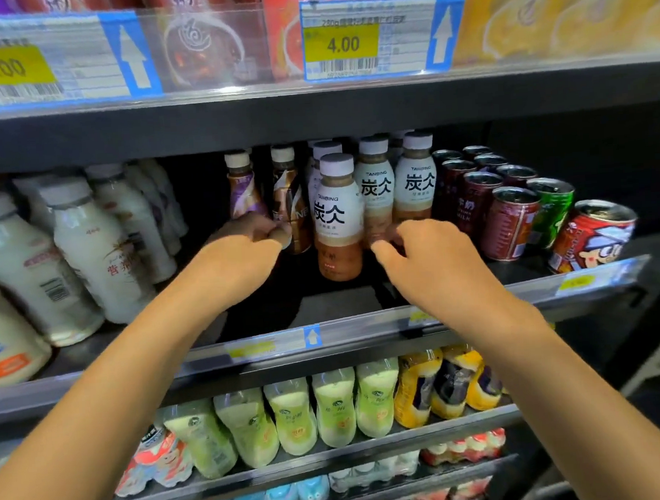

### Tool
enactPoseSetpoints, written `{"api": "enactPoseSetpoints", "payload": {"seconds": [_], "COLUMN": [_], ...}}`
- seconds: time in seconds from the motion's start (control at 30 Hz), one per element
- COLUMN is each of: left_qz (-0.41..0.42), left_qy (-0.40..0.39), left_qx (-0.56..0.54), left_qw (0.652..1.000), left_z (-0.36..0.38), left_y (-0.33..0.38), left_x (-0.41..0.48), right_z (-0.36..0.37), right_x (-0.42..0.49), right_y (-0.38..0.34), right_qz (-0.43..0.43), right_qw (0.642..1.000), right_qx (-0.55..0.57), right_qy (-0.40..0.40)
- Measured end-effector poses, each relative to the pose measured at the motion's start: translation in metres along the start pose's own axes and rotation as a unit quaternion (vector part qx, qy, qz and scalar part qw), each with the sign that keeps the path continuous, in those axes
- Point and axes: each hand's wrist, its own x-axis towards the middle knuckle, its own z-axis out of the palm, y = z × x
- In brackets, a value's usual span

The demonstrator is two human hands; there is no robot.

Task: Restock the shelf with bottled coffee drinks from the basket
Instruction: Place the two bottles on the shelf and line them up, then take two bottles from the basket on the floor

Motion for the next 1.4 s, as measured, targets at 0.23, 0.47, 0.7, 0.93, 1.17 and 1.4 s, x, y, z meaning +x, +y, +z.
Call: {"api": "enactPoseSetpoints", "payload": {"seconds": [0.23, 0.47, 0.7, 0.93, 1.17, 1.4], "left_qz": [0.218, 0.436, 0.542, 0.569, 0.509, 0.487], "left_qy": [-0.131, -0.14, -0.261, -0.366, -0.476, -0.539], "left_qx": [0.145, 0.221, 0.232, 0.237, 0.33, 0.398], "left_qw": [0.956, 0.861, 0.764, 0.698, 0.637, 0.561], "left_z": [0.028, 0.125, 0.264, 0.458, 0.657, 0.819], "left_y": [0.076, 0.147, 0.231, 0.322, 0.394, 0.402], "left_x": [-0.098, -0.152, -0.21, -0.263, -0.294, -0.308], "right_z": [-0.03, -0.065, -0.096, -0.115, -0.122, -0.076], "right_x": [-0.073, -0.156, -0.239, -0.298, -0.318, -0.322], "right_y": [0.034, 0.114, 0.231, 0.416, 0.613, 0.751], "right_qz": [0.01, 0.198, 0.404, 0.526, 0.552, 0.554], "right_qw": [0.988, 0.955, 0.889, 0.83, 0.808, 0.798], "right_qx": [-0.153, -0.219, -0.206, -0.158, -0.123, -0.105], "right_qy": [0.007, -0.033, -0.062, -0.099, -0.165, -0.213]}}
